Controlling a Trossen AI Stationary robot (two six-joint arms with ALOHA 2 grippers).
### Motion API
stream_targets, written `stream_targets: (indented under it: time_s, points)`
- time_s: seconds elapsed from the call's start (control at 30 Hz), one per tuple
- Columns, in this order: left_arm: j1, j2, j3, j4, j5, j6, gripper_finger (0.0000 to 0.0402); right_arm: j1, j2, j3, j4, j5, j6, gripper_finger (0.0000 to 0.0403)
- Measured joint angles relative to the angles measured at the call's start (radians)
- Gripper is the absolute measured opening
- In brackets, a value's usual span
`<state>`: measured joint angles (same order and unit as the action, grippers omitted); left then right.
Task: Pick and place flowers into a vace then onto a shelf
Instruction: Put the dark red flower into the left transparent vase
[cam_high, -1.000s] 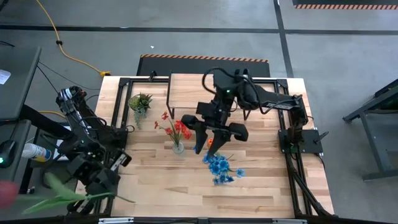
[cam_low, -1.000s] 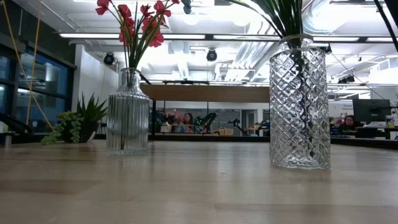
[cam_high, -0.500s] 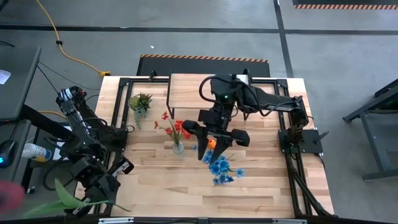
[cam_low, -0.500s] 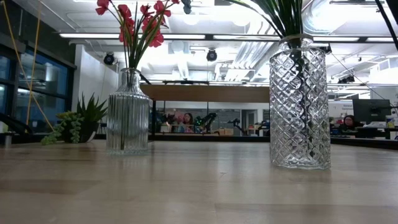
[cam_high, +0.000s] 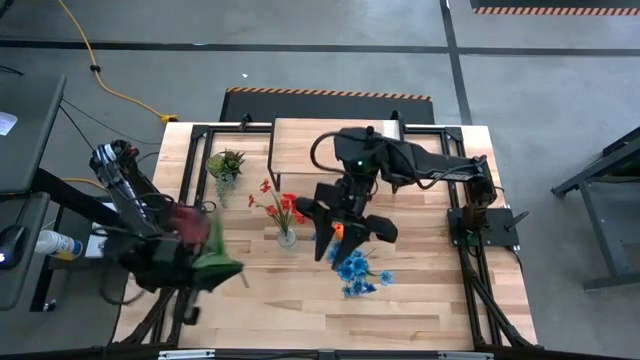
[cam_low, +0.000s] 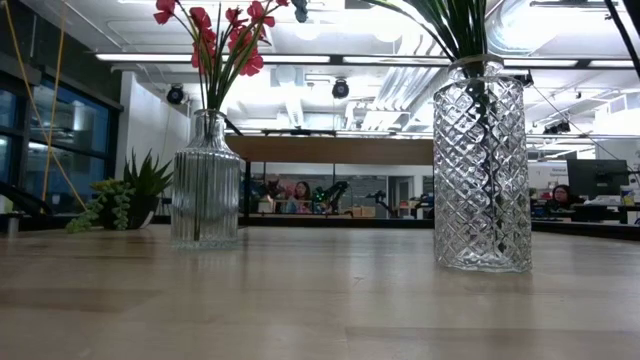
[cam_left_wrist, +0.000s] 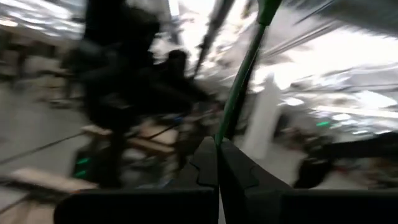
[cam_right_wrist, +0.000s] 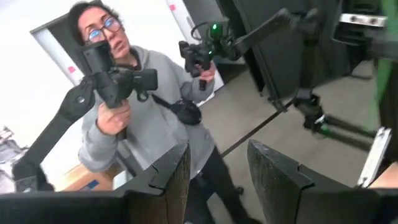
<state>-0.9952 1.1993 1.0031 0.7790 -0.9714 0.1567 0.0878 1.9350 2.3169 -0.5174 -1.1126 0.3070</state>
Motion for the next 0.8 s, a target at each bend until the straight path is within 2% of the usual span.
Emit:
stream_targets:
  time_s: [0.2, 0.4, 0.47, 0.6, 0.8]
  points:
    - [0.058, 0.039, 0.0, -0.034, -0.065, -0.005, 0.003, 0.027, -0.01, -0.001, -0.048, 0.013, -0.002, 0.0152]
    - [0.08, 0.064, -0.001, -0.091, -0.08, 0.009, 0.003, 0.048, -0.124, -0.001, -0.063, 0.108, -0.07, 0.0152]
    - [0.079, 0.065, -0.012, -0.092, -0.091, 0.014, 0.003, 0.06, -0.184, -0.001, -0.091, 0.165, -0.108, 0.0152]
    - [0.079, 0.068, -0.054, -0.112, -0.239, 0.014, 0.003, 0.111, -0.297, 0.0, -0.135, 0.327, -0.184, 0.0152]
    - [0.094, 0.067, -0.141, -0.115, -0.249, -0.139, 0.003, 0.24, -0.412, 0.001, -0.191, 0.531, -0.258, 0.0152]
